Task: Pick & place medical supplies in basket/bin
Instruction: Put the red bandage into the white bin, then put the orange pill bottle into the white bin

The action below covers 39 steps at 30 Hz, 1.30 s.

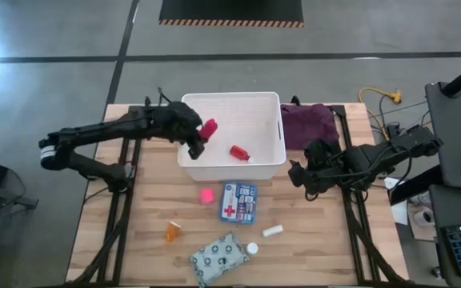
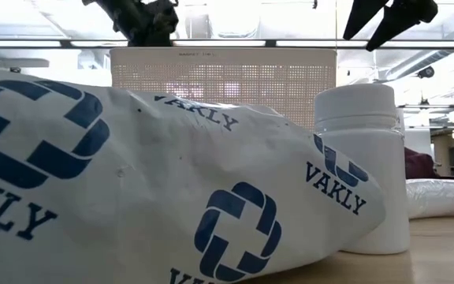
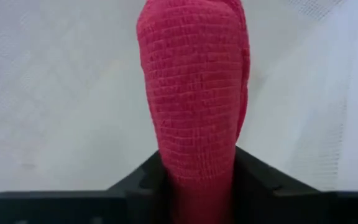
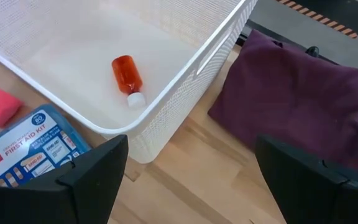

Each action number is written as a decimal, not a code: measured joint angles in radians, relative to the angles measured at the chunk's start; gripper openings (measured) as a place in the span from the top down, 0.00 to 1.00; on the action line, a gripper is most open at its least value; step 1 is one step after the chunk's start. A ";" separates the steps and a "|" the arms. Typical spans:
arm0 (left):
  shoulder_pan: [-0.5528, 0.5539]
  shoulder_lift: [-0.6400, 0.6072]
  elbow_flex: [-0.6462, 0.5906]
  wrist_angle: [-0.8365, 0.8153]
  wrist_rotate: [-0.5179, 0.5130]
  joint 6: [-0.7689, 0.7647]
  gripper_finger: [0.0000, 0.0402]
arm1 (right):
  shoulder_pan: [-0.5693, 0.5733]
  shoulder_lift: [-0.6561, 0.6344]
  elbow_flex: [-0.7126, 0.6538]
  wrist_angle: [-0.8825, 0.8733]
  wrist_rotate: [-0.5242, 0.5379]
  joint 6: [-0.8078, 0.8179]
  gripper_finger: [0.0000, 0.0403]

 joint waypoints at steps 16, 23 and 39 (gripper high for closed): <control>-0.066 -0.244 0.024 -0.290 -0.052 -0.157 0.23 | -0.002 0.000 -0.001 -0.004 0.000 -0.057 0.15; -0.495 -0.328 -0.029 -0.553 -0.113 -0.646 0.26 | -0.033 0.000 -0.003 -0.004 0.000 -0.089 0.15; -1.088 -0.011 -0.144 -0.479 -0.126 -1.525 0.26 | -0.136 0.000 -0.004 -0.003 -0.005 -0.232 0.15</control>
